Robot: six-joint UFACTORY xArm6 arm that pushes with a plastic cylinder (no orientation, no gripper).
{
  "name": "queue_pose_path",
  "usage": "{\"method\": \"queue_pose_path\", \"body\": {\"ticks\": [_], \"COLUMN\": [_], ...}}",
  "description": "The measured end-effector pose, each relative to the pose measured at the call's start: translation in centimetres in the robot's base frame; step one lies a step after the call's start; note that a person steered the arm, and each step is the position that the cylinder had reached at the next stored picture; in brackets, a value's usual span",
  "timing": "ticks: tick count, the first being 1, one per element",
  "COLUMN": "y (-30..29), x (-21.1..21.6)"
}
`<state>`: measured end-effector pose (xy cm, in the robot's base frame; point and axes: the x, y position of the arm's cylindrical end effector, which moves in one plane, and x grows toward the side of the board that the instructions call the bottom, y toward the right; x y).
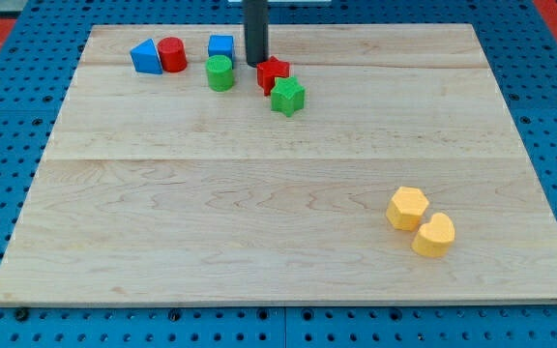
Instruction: Push the blue cube left and down a bit
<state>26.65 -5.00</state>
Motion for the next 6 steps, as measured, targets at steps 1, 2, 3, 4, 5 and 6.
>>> {"method": "queue_pose_path", "body": {"ticks": [1,2,3,4,5,6], "y": [-3.0,-3.2,-2.0,-7.8,-7.7,-6.6], "x": [-1.7,-3.6,-7.2,-4.9,0.1,5.5]}}
